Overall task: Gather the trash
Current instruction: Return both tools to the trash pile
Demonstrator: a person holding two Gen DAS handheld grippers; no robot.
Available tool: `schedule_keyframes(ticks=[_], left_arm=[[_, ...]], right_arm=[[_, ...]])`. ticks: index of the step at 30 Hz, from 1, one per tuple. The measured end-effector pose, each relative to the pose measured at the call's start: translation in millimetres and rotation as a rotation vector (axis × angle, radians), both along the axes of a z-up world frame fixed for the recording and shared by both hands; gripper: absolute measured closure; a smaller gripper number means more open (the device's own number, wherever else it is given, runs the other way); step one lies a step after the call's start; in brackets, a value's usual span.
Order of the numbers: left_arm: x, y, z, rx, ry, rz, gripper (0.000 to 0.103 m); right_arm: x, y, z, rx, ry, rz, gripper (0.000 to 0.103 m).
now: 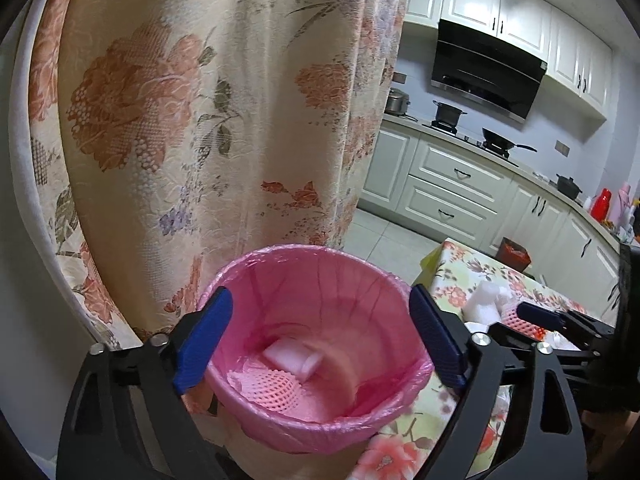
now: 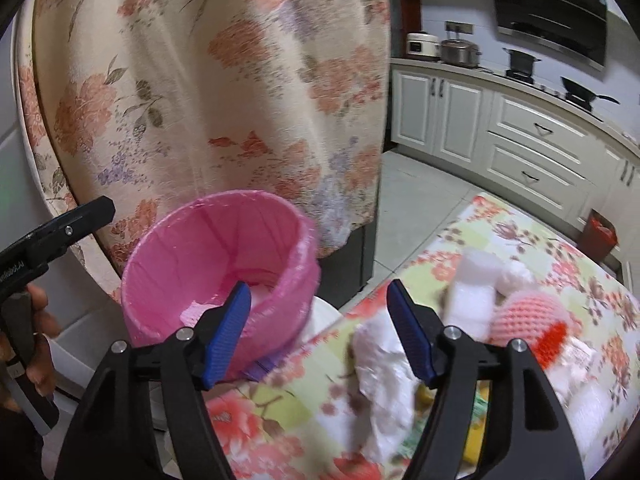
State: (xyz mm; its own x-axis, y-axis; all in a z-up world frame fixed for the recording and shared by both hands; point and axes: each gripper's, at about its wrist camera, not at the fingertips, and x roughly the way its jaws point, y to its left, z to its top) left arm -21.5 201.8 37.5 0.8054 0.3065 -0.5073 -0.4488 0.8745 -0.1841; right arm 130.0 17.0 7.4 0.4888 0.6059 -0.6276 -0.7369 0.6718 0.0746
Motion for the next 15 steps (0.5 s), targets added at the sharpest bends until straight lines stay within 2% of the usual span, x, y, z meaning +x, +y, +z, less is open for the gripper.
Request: schedule_keyframes(ticks=[15], left_arm=[[27, -58, 2, -0.005, 0.025, -0.119, 0.017]], right_arm=[[1, -127, -8, 0.006, -0.006, -0.218, 0.029]])
